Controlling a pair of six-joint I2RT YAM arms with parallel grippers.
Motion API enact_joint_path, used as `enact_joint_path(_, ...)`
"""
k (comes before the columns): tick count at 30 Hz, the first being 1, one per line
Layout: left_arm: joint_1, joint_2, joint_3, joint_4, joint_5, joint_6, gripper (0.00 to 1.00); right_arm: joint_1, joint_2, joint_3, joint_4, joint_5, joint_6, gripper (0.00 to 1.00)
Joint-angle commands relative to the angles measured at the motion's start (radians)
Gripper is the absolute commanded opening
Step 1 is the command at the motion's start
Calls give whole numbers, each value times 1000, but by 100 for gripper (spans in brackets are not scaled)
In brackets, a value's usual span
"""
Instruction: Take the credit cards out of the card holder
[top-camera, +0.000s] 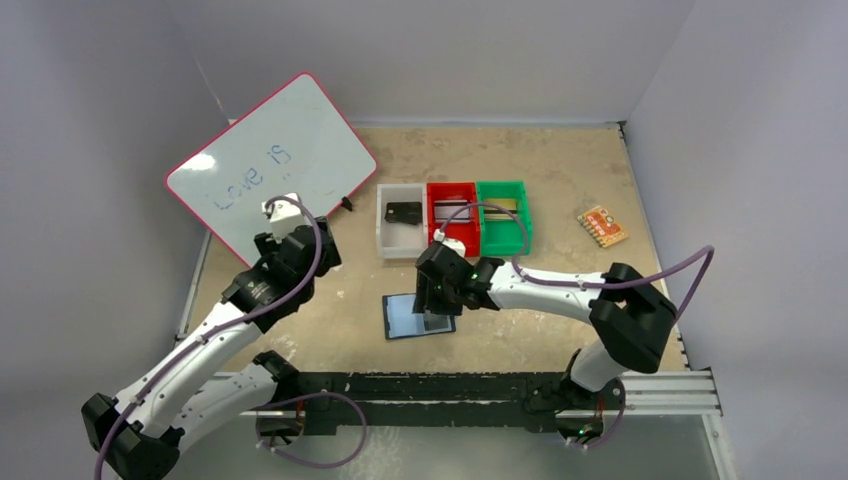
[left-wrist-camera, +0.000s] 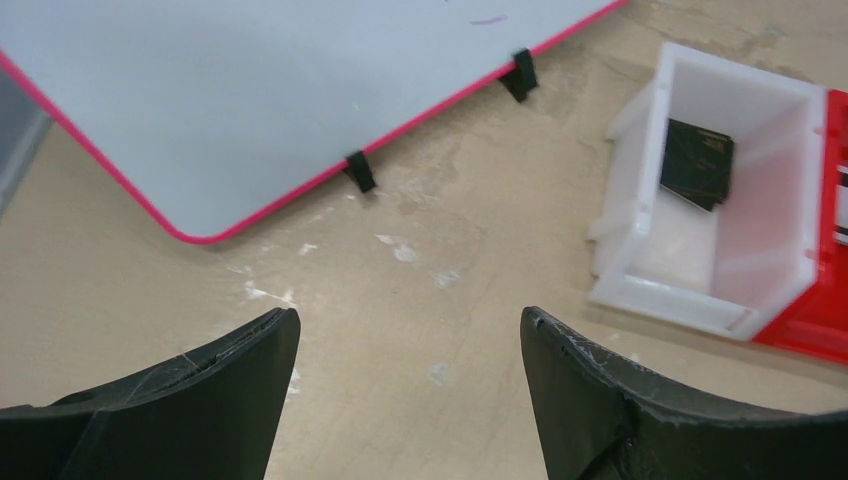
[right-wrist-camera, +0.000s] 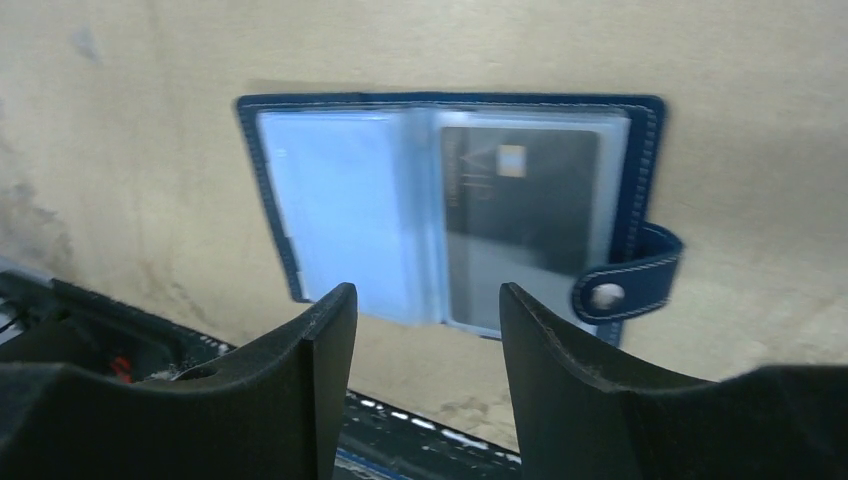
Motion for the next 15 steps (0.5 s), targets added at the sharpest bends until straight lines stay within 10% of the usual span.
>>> enact_joint_path(1,3,24,-7,83,197,-83,80,-26,-23,-26,-82,80,16,57)
enact_joint_path(8,2,82,-56,228,560,-190,80,-54,-133,-93,-72,115,29,59)
enact_joint_path(15,-86,163,-87,259,621,-224,80,-135,-155,-161,35,-23,-46,59)
